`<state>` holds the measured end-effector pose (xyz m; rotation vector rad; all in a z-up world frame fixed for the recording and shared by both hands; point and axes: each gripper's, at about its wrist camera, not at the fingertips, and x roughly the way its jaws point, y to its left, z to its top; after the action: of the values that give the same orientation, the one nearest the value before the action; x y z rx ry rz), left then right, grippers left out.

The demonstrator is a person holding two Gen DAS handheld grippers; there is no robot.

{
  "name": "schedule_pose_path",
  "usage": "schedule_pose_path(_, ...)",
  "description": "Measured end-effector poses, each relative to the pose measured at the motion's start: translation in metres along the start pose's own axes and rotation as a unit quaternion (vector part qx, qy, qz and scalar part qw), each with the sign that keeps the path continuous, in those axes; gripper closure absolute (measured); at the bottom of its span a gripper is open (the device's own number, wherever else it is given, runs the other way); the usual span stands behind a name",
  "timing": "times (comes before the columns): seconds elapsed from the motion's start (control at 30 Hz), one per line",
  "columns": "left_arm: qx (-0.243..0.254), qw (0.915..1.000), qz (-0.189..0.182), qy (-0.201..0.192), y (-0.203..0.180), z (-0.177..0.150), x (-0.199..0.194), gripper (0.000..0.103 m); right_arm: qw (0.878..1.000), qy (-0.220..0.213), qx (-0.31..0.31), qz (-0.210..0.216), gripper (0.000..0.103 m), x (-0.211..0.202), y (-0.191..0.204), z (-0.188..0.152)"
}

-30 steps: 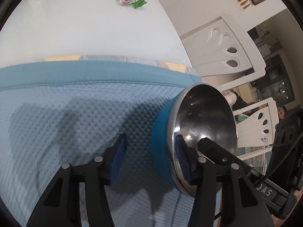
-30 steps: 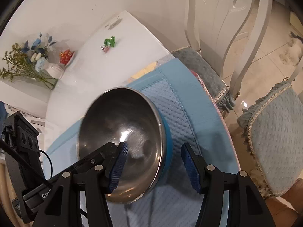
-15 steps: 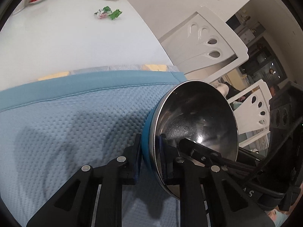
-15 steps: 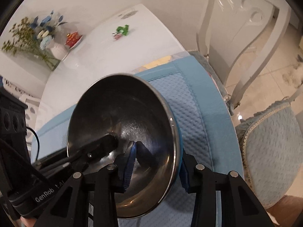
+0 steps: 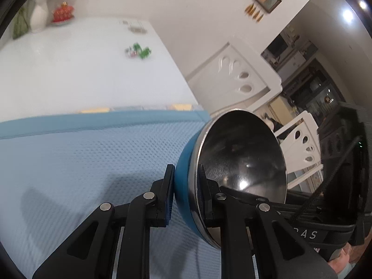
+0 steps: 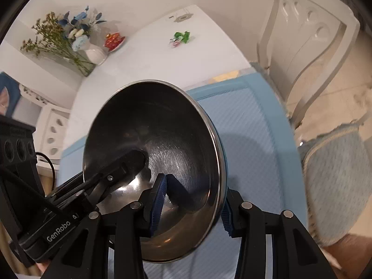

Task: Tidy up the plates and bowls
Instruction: 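Lift the blue bowl with the left gripper and carry it over the bowls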

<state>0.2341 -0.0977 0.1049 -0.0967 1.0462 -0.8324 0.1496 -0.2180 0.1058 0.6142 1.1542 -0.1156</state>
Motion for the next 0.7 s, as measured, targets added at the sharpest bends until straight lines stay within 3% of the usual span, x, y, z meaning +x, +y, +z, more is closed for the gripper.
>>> schedule_pose_path(0.3, 0.012, 0.999, 0.014, -0.042, -0.033, -0.033, -0.077, 0.089, 0.999, -0.012, -0.011, 0.031, 0.061, -0.064, 0.036, -0.05)
schedule_pose_path(0.7, 0.003, 0.9994, 0.003, -0.035, -0.064, -0.111, -0.129, 0.089, 0.999, -0.011, 0.004, 0.035, 0.061, -0.114, 0.04, -0.143)
